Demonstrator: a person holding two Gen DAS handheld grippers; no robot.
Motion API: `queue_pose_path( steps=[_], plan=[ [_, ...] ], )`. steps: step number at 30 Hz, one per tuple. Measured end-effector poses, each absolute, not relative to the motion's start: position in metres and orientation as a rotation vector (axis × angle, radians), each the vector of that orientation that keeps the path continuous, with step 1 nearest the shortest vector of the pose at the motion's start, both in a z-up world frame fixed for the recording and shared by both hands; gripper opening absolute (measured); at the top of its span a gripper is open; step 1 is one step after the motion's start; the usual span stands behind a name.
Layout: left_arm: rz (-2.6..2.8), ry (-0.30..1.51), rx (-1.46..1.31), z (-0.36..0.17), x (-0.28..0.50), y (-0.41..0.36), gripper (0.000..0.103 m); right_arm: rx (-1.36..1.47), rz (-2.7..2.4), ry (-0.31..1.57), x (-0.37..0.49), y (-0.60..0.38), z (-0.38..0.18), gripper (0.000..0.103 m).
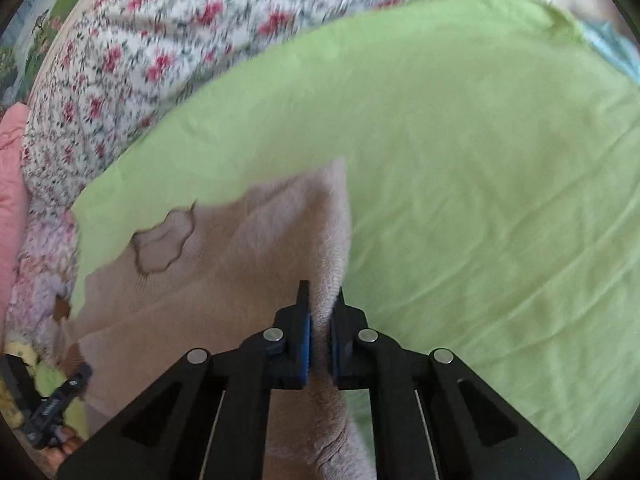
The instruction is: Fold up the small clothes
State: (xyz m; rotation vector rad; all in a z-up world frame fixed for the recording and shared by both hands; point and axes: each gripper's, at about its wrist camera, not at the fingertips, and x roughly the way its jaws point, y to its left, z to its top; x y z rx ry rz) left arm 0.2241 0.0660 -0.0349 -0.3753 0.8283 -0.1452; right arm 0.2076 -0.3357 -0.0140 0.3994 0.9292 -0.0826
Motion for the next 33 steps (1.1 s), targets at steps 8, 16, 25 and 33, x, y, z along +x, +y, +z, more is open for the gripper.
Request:
queue_pose_path(
  steps=[8,16,25,33],
  plan=[
    [-0.094,0.835,-0.368,-0.036,0.199,0.101,0.041,0.473,-0.107,0.934,0.191,-0.343,-0.012,0.028],
    [0.009,0.795,-0.454,-0.018,0.165,0.162,0.046,0.469,0.04,0.892,0.149,-0.293,0.011,0.042],
    [0.186,0.754,-0.437,-0.004,0.152,0.224,0.057,0.44,0.203,0.983,0.126,-0.234,0.006,0.043],
    [0.454,0.722,-0.248,0.019,0.174,0.273,0.074,0.432,0.278,1.036,0.106,-0.206,0.001,0.043]
  ],
)
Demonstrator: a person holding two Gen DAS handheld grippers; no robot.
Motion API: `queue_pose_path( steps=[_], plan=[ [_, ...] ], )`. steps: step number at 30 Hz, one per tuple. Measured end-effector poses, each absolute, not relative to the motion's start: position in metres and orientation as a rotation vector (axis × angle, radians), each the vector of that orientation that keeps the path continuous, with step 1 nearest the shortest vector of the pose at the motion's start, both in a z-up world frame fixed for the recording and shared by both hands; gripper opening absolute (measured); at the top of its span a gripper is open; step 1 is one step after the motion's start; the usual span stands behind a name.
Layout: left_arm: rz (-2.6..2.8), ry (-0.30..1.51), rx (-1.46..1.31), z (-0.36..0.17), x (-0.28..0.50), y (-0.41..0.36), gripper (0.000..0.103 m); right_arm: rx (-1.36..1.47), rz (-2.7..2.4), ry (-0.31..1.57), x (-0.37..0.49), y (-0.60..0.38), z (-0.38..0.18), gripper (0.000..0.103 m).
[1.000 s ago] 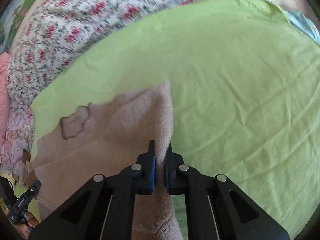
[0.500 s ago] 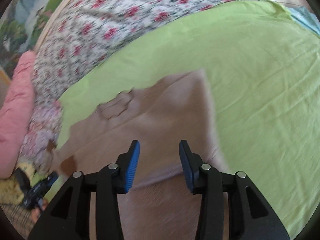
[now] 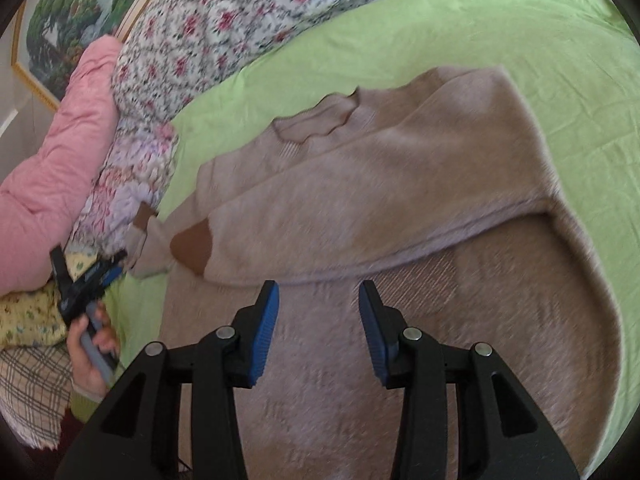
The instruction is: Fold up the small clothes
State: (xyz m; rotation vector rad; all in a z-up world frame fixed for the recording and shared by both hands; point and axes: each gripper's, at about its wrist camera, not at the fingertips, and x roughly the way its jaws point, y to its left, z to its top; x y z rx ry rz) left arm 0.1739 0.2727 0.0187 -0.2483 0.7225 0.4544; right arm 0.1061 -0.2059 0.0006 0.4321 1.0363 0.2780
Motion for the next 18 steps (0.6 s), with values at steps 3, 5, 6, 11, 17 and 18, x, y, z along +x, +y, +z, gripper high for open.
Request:
queue_pose_path(
  steps=[3,5,6,11,17,18],
  plan=[
    [0.573,0.747,-0.088,0.016,0.202,0.287,0.081,0.44,0.294,1.048,0.102,-0.199,-0.001,0.043],
    [0.584,0.788,-0.017,0.007,0.222,0.293,0.082,0.448,0.306,1.052,0.101,-0.195,-0.002,0.043],
    [0.59,0.821,0.019,-0.002,0.234,0.297,0.082,0.449,0.309,1.055,0.101,-0.194,-0.003,0.043],
    [0.614,0.97,0.119,-0.049,0.278,0.31,0.086,0.462,0.313,1.061,0.103,-0.189,-0.005,0.043],
    [0.567,0.942,-0.012,-0.038,0.28,0.321,0.008,0.462,0.311,1.059,0.104,-0.192,-0.004,0.043],
    [0.557,0.92,-0.026,-0.031,0.275,0.318,0.008,0.463,0.309,1.055,0.103,-0.192,-0.003,0.043]
  ],
)
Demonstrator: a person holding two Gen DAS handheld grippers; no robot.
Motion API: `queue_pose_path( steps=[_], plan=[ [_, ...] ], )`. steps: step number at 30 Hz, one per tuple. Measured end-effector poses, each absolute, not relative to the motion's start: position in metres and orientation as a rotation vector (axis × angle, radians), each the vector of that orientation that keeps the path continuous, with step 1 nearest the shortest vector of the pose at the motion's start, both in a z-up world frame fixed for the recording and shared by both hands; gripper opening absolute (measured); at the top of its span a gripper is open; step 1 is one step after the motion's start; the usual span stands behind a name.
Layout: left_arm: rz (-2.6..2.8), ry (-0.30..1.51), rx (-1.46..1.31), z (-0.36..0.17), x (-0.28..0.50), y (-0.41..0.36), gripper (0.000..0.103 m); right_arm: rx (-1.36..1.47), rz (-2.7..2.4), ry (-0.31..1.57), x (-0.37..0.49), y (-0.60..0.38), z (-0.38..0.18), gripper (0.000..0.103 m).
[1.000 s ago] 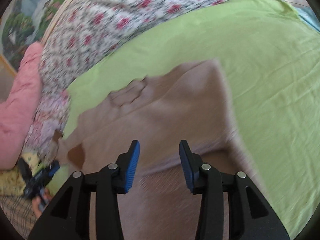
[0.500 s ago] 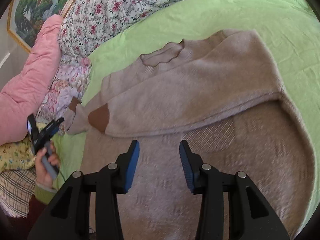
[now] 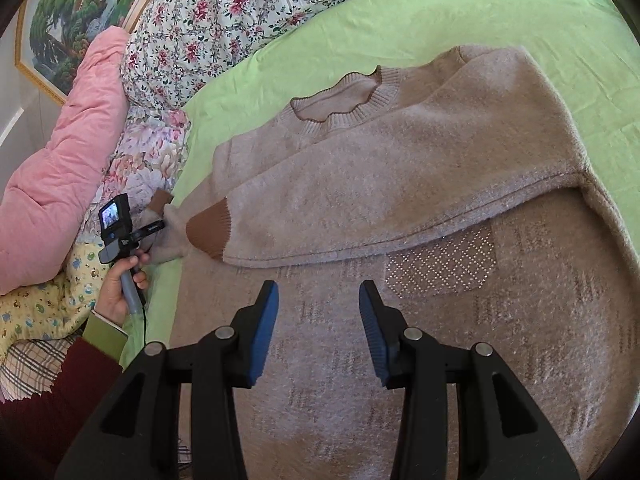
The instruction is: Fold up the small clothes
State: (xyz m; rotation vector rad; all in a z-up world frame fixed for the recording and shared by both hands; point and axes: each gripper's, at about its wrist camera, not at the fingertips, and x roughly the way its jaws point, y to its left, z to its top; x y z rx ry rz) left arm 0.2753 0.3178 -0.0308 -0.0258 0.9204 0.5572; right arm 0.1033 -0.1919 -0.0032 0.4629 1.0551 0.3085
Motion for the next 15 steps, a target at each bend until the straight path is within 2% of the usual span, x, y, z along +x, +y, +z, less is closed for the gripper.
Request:
queue_pose_path(
  steps=[4,8,15],
  plan=[
    [0.428,0.808,-0.115,0.007,0.246,0.289,0.007,0.474,0.311,1.037,0.101,-0.195,0.0,0.043],
    [0.233,0.703,-0.163,0.043,0.215,0.223,0.007,0.484,0.309,1.022,0.098,-0.199,0.003,0.043],
    [-0.071,0.646,-0.241,0.064,0.205,0.102,0.007,0.499,0.28,0.989,0.085,-0.215,0.01,0.043]
  ],
)
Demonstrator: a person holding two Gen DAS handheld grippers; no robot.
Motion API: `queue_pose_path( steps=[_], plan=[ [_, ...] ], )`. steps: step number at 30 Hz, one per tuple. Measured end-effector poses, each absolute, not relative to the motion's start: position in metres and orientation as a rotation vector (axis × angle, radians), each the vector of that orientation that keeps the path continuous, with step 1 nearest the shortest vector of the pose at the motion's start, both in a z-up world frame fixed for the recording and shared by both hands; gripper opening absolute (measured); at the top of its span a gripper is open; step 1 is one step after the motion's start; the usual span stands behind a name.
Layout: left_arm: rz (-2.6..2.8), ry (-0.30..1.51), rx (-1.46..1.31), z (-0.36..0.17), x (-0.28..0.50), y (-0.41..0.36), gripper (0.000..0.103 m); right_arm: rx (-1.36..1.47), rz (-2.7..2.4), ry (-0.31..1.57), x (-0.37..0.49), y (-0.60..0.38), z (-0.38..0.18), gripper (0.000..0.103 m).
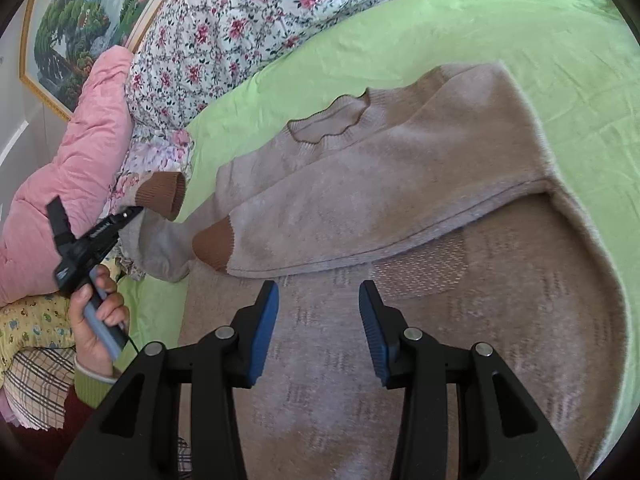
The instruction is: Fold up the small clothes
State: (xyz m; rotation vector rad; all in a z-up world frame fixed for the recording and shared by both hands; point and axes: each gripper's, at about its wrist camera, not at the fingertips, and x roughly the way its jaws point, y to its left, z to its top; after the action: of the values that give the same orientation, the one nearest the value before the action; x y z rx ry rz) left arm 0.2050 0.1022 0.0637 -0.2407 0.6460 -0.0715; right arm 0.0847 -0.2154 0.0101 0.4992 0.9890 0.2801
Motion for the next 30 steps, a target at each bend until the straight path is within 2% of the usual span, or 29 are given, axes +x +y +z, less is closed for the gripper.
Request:
queue_pose_path(
  steps=[8,13,15,17,23,30],
  plan=[
    [-0.293,0.73,-0.259,0.026,0.222,-0.02,0.008,0.539,0.2,0.966,0.071,-0.25,0.003,0.043],
    [-0.32,0.839,-0.204,-0.018,0.246,-0.056,0.012,0.571,0.16,0.965,0.067,-0.265,-0.001,0.043],
    [-0.328,0.88,-0.187,-0.031,0.248,-0.058,0.027,0.575,0.155,0.963,0.068,-0.267,-0.002,0.043],
    [-0.352,0.901,-0.199,-0.036,0.238,-0.053,0.054,0.587,0.161,0.965,0.071,-0.266,-0.004,0.043],
    [-0.339,0.845,-0.155,-0.017,0.186,-0.013,0.063,0.616,0.197,0.975,0.093,-0.252,-0.012,0.043],
    [-0.05,0.82,-0.1,-0.02,0.148,0.083,0.067,0.636,0.231,0.979,0.142,-0.227,-0.03,0.043]
  ],
)
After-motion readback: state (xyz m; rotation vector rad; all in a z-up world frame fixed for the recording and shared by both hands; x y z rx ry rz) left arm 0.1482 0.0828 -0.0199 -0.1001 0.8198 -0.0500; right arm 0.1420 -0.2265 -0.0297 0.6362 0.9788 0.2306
